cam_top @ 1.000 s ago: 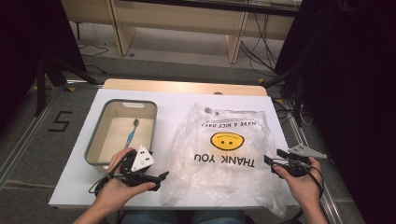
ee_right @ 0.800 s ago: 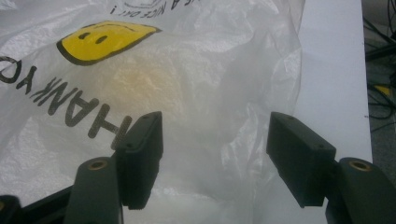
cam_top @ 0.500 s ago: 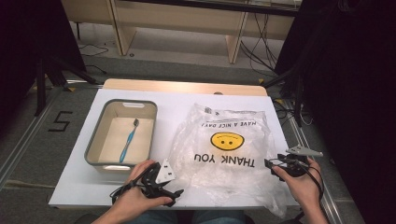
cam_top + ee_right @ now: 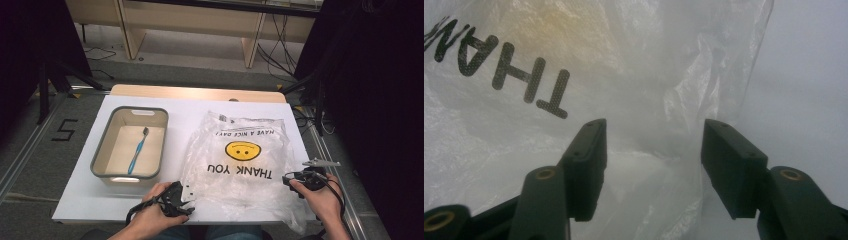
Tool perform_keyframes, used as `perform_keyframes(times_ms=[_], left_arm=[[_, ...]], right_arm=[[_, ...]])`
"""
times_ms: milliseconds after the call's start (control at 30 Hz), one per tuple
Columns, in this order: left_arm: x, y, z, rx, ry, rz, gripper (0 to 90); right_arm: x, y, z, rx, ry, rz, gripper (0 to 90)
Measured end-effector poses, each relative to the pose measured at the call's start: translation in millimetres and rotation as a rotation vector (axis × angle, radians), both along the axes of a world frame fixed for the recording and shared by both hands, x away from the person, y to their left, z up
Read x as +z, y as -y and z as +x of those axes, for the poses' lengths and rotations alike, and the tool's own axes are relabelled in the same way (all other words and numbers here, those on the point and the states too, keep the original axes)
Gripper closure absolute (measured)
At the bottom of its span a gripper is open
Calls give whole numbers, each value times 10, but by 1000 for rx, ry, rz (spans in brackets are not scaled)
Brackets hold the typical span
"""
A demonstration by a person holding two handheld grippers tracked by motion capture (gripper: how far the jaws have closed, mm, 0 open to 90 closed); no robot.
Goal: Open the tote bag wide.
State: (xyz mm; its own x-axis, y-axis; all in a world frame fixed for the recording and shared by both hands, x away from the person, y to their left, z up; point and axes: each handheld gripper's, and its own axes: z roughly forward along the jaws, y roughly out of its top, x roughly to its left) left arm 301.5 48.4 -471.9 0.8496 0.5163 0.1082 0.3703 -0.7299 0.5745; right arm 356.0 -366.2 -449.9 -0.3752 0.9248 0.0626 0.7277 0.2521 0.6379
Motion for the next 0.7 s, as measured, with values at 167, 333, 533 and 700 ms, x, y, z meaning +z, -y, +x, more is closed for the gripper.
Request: perform_keyframes(times_ms=[167,333,533,700], left_arm=[[-27,40,72,18,-43,5,629],[-20,41,130,19,-88,-3,803],[1,72,246,64,-28,50,891],[127,93,450,140,35,32,893]], right_arm=[[-27,0,2,5,-48,10,552],[-53,-10,14,20,-88,12,677],[-40,-12,17,32,-103,27,868],[-6,6,33,13,-70,52,900]])
